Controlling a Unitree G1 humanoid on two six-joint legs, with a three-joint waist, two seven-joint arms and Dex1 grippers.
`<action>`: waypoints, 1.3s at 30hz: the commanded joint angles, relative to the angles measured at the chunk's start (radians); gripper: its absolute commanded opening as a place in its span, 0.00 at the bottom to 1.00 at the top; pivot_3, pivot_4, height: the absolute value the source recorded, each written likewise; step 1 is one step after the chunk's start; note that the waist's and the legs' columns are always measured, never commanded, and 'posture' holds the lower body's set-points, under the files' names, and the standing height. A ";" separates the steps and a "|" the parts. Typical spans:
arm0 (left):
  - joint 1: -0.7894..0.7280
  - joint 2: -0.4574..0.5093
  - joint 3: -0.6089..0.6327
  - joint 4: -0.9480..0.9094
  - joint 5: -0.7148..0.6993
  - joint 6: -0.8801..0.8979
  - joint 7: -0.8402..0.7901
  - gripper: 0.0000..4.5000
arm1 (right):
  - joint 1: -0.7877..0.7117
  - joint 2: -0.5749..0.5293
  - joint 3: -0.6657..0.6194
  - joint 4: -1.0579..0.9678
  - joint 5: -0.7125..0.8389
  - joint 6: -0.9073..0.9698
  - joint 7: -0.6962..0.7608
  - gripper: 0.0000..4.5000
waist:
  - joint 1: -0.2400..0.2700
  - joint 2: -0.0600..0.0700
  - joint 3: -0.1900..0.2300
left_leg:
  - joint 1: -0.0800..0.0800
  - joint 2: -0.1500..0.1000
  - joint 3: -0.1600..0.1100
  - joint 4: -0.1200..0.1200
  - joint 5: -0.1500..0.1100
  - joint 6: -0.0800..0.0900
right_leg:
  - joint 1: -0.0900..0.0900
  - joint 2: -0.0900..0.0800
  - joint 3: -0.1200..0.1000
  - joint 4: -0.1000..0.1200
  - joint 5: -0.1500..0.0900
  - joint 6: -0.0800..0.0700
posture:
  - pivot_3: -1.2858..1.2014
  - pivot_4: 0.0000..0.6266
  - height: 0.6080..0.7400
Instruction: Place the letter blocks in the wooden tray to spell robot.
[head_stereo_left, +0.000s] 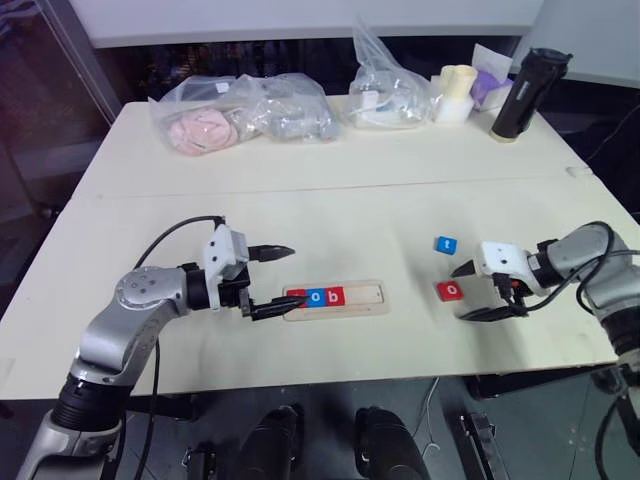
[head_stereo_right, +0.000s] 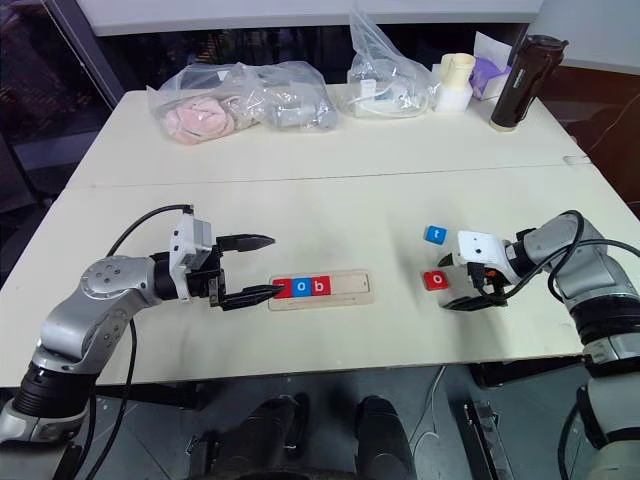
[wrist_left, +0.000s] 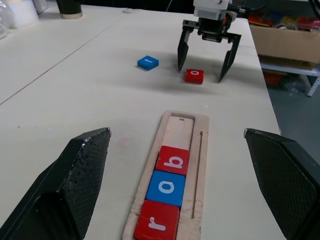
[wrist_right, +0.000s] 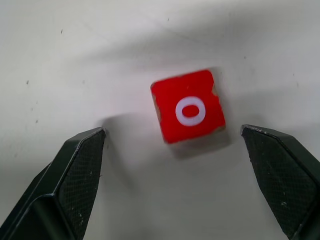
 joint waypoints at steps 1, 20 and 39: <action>-0.008 0.009 0.020 -0.035 -0.013 -0.001 0.002 1.00 | -0.013 0.018 -0.021 -0.009 0.002 0.015 -0.001 0.99 | 0.000 0.000 0.000 | 0.000 0.000 0.000 0.000 0.000 0.000 | 0.000 0.000 0.000 0.000 0.000 0.000 | 0.52 0.24 0.98; -0.011 0.009 0.023 -0.030 -0.012 -0.002 0.005 1.00 | 0.011 0.040 -0.049 -0.123 0.016 0.109 -0.022 0.25 | 0.001 0.000 0.000 | 0.000 0.000 0.000 0.000 0.000 0.000 | 0.000 0.000 0.001 0.000 0.001 -0.001 | 0.52 0.24 0.98; 0.015 0.021 0.022 -0.048 -0.020 0.005 -0.010 1.00 | -0.041 0.263 0.084 -0.486 0.037 0.386 -0.119 0.25 | 0.003 0.000 0.000 | 0.000 -0.001 0.000 0.000 0.000 -0.001 | -0.001 0.000 0.002 0.000 0.001 -0.001 | 0.52 0.24 0.98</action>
